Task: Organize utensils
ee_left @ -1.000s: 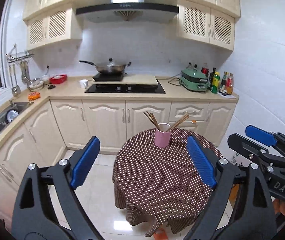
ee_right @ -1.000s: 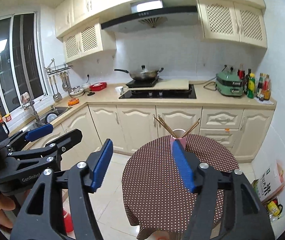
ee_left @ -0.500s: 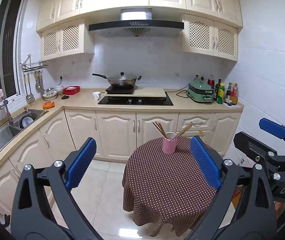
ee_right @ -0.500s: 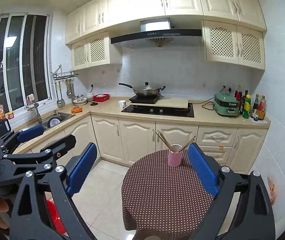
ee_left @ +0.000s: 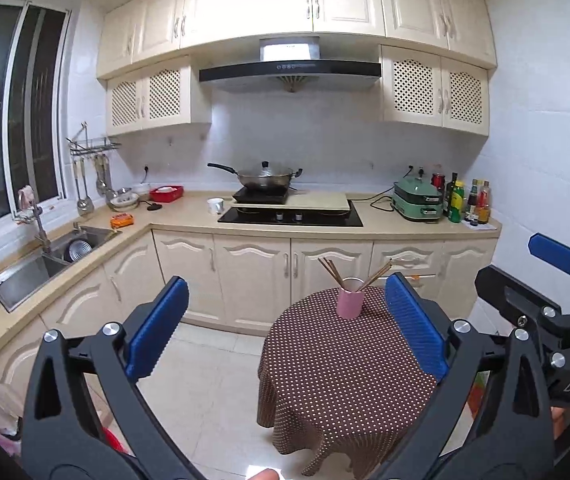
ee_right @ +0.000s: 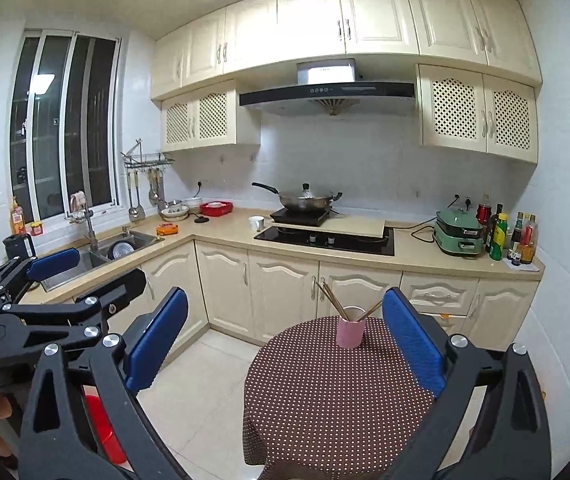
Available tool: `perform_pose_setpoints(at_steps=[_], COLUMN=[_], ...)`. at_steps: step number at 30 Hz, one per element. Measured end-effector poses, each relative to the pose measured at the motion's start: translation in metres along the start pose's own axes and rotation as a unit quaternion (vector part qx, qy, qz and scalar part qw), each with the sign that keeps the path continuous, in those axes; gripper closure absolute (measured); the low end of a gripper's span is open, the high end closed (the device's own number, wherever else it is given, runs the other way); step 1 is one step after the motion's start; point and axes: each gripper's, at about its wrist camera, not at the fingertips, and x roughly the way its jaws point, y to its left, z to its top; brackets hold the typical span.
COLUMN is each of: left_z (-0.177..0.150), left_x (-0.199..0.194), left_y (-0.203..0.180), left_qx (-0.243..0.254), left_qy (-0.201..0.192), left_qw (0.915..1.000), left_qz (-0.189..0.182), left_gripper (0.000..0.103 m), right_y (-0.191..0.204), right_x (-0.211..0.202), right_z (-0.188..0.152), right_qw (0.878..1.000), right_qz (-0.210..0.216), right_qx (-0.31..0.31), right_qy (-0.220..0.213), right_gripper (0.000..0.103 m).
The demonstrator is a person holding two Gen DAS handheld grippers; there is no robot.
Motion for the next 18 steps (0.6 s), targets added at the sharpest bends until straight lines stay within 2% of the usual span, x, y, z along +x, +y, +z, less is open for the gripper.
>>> perform_pose_setpoints(at_steps=[12, 18], left_z=[-0.001, -0.001], left_x=[-0.016, -0.022], left_y=[-0.003, -0.007], left_qx=[-0.011, 0.0], left_qy=[0.001, -0.006], left_qw=[0.9998, 0.9997], left_qz=[0.016, 0.024], left_gripper=[0.006, 0.006], right_y=[-0.002, 0.001], right_x=[-0.015, -0.02], right_z=[-0.003, -0.003], right_qw=[1.0, 1.0], right_qz=[-0.004, 0.0], right_qx=[-0.002, -0.001], right_qy=[-0.004, -0.007], right_gripper=[0.008, 0.008])
